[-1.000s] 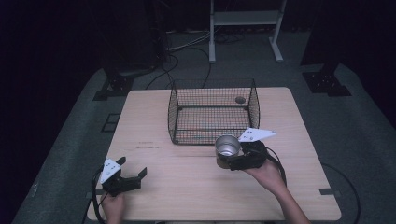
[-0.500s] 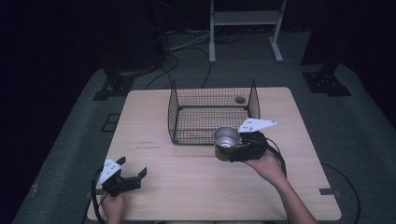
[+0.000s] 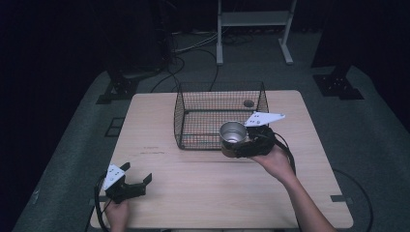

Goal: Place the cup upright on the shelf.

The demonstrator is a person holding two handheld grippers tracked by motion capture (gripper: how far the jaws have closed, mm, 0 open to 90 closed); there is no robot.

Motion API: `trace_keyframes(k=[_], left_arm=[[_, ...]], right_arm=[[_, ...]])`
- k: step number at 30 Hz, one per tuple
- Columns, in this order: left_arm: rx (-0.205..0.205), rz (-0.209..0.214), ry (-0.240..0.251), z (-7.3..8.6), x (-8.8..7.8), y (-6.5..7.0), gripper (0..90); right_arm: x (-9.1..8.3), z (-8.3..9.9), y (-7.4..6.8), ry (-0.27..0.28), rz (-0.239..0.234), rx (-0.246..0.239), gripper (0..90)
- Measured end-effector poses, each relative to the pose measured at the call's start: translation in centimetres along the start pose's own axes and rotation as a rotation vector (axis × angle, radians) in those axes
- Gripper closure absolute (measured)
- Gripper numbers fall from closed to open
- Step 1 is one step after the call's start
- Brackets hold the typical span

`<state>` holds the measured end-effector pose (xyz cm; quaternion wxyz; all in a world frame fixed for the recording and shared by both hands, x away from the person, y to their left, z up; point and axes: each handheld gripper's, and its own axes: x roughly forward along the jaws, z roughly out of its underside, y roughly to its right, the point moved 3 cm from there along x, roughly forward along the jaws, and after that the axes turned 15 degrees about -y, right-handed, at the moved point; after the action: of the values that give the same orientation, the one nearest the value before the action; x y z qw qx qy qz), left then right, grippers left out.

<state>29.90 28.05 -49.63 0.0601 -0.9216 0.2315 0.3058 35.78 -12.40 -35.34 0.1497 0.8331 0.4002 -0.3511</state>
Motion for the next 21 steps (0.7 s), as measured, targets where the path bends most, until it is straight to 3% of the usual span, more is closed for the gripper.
trace_keyframes(k=[21], left_arm=[[0.001,0.001,0.003,0.0,-0.1,0.0,0.0]], right_arm=[[0.4,-3.1,1.3,-0.005,0.016,-0.004,17.9]])
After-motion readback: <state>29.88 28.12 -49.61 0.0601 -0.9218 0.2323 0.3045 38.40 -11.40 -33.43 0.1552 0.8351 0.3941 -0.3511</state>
